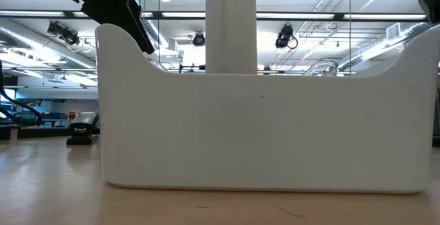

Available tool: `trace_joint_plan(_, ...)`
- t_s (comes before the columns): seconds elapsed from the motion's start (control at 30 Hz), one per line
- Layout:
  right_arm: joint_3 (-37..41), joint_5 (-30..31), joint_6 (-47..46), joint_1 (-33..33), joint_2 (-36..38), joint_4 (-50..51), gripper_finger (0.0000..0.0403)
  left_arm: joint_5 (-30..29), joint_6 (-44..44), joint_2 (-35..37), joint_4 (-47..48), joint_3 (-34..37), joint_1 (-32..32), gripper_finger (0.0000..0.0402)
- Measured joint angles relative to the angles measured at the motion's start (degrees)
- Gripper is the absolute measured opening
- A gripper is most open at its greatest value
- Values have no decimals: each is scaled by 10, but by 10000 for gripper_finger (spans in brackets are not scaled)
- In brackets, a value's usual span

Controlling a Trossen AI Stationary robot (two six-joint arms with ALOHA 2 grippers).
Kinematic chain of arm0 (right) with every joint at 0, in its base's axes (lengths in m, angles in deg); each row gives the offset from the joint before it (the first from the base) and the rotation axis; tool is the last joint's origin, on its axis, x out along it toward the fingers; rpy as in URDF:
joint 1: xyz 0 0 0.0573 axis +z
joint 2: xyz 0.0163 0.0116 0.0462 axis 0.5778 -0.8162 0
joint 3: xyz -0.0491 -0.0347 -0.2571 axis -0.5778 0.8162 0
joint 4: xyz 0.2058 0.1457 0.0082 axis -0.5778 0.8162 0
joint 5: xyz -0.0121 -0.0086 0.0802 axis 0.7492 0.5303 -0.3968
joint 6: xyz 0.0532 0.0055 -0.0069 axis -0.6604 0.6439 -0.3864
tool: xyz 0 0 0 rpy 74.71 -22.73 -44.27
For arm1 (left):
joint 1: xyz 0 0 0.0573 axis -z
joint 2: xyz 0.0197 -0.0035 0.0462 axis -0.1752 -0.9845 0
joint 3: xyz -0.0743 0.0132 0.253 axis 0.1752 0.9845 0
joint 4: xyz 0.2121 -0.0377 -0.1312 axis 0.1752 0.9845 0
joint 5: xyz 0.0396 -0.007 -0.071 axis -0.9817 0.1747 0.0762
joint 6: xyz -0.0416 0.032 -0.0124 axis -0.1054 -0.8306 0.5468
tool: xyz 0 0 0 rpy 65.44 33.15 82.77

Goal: Pick and place Stapler, Stapler remover, tape
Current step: Put the green tape into the bottom transparent bin

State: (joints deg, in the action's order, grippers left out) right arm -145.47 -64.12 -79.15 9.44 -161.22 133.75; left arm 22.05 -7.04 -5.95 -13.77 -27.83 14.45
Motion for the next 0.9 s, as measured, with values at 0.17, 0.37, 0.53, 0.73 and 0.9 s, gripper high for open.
trace_joint_plan(0.17, 0, -2, -2, 8, -20, 3, 223, 0, 0, 0, 0, 0, 0, 362)
trace_joint_plan(0.37, 5, 0, -3, 15, -46, 1, 237, 0, 0, 0, 0, 0, 0, 362)
trace_joint_plan(0.53, 25, 0, -28, 20, -56, -7, 238, 0, 0, 0, 0, 0, 0, 362)
trace_joint_plan(0.73, 71, -16, -45, 20, -56, -76, 238, 0, 0, 0, 0, 0, 0, 362)
trace_joint_plan(0.9, 104, -25, -45, 20, -56, -111, 238, 0, 0, 0, 0, 0, 0, 362)
